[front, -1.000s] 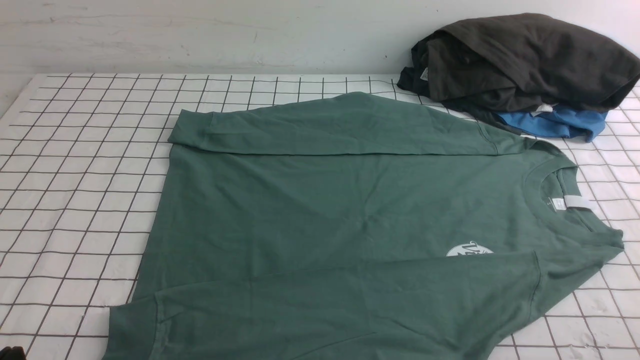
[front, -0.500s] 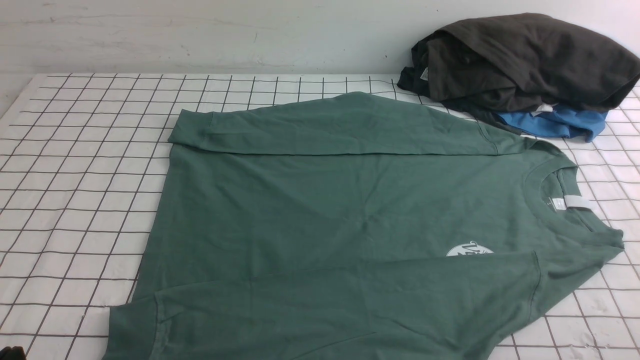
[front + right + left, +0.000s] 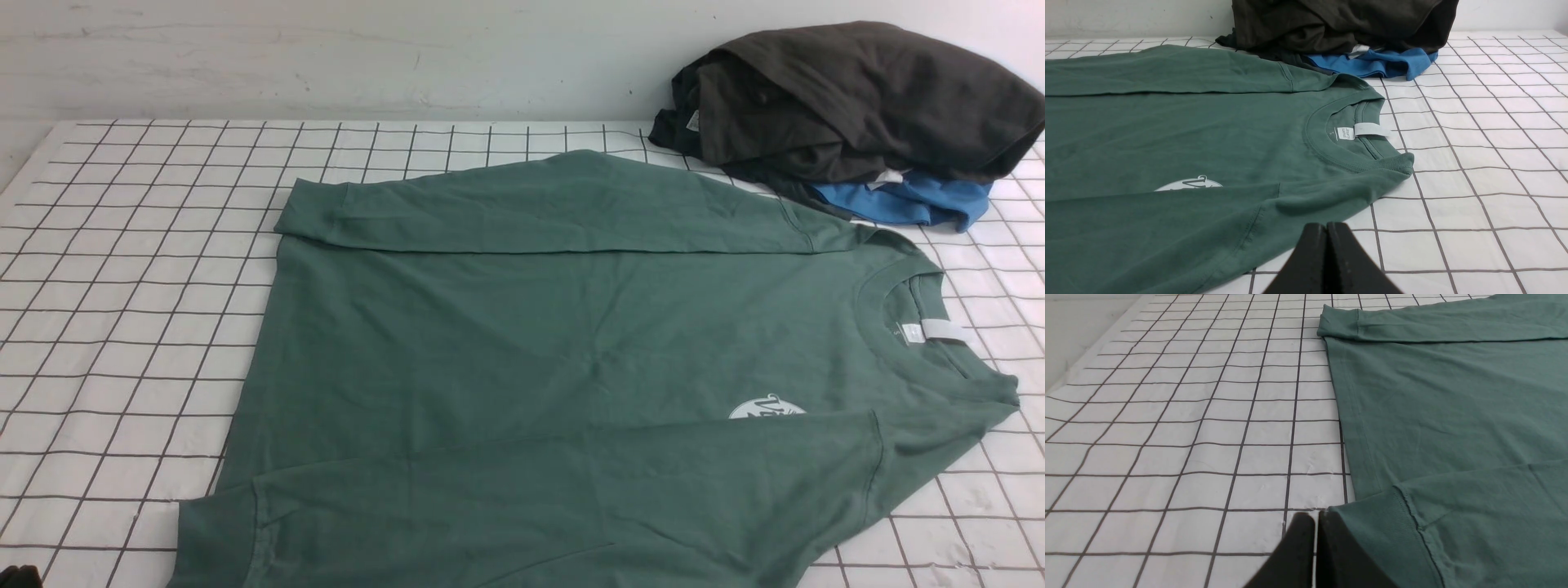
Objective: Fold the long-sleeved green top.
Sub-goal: Use the left arm to clamp the cuff closest to it
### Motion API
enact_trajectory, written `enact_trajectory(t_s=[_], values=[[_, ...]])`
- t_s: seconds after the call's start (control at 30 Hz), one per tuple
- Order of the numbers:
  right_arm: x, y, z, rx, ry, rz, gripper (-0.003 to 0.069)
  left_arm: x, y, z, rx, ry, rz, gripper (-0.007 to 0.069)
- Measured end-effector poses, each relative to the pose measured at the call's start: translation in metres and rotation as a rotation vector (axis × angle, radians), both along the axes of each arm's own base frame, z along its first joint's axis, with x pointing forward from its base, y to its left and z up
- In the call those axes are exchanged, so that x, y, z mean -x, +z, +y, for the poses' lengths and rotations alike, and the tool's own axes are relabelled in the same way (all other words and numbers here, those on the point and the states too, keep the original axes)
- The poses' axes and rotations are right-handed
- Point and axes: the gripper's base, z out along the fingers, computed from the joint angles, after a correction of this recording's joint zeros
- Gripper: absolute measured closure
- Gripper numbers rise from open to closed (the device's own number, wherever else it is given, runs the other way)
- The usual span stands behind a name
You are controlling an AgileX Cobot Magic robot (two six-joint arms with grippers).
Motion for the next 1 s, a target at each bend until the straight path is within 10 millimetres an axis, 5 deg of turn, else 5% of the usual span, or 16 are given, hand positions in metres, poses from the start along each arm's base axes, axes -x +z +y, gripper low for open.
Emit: enact_trajectory(t_s=[0.37,0.63,0.83,0.9,1.0], values=[[-0.002,0.011,0.0,0.023,0.003,-0.145,0.0673,-0.003,0.017,0.001,-0.001,0.008,-0.195,0.0629],[0.009,0.061,0.002,-0.059,0.035,-0.724,0.0673,-0.001,0.047,0.002,0.096,0.028,-0.533,0.0629],[0.016,0.072,0.003,-0.086,0.054,-0.87,0.0673,0.008,0.072,0.004,0.153,0.028,-0.805,0.0629],[0.017,0.076,0.003,-0.091,0.055,-0.865,0.0673,0.009,0.086,0.004,0.153,0.024,-0.823,0.0629],[0.019,0.102,0.003,-0.07,0.052,-0.827,0.0673,0.006,0.134,0.002,0.078,0.015,-0.804,0.0629]])
